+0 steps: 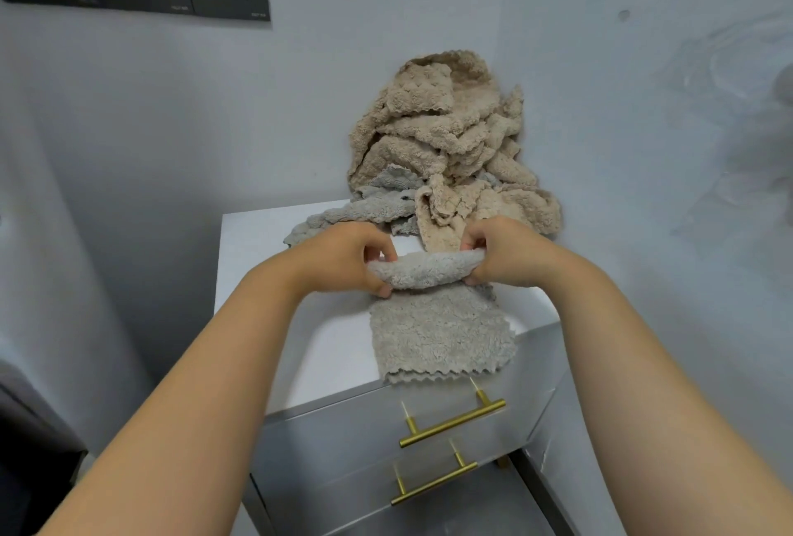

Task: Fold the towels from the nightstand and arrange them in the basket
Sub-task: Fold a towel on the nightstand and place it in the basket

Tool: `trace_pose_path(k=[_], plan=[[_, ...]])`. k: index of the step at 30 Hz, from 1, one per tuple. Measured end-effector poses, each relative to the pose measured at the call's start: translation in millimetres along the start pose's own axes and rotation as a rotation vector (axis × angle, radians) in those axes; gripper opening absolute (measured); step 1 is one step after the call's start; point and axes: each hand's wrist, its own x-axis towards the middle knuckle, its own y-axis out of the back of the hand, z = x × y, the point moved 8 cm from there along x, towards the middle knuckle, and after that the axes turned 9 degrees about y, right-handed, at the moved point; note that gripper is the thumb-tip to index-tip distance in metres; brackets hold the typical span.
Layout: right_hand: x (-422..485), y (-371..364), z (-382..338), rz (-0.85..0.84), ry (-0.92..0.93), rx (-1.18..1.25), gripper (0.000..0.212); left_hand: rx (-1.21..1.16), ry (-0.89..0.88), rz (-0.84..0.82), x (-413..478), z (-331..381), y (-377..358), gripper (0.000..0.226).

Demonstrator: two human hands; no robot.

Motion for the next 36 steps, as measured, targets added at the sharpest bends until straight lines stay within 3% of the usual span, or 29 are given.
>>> trace_pose_path(k=[3,7,11,18,23,26,30,36], plan=[[-4.9,-8.6,-0.1,-0.162,-0.016,-0.043,0.02,-0.096,0.036,-0.067,-6.5,-2.9,2.5,0.015],[-11.5,-8.0,-2.1,-0.246,-0.068,0.013,0.044,-0.095,0.068,-0.014,-0.4,-7.0,0.6,0.023],[-7.2,-3.7,-5.0,-0.166,-0.039,0.06,0.009,-0.025,0.093,-0.014,9.4,-9.3,-14.7,0.024],[-3.8,-23.2,-5.4,-0.244,-0.015,-0.006,0.053,0.039,0.173,-0.114,7.1,-12.1,-21.3,0.057],[-0.2,-21.6,-7.0,-0.183,-0.012,0.018,0.016,-0.11,0.196,-0.204,2.2,-15.9,-23.3,0.041],[2.8,-17.4,-6.7,-0.107,-0.023,-0.002,0.018,-0.161,0.195,-0.056,5.0,-15.0,-12.2,0.028],[8.3,-7.2,-9.7,0.117,-0.007,-0.034,0.021,-0.191,0.224,0.186,9.2,-16.9,-0.2,0.034],[7.9,-0.1,-12.1,0.36,0.023,-0.062,0.034,-0.029,0.134,0.499,4.8,-6.9,10.4,0.033]])
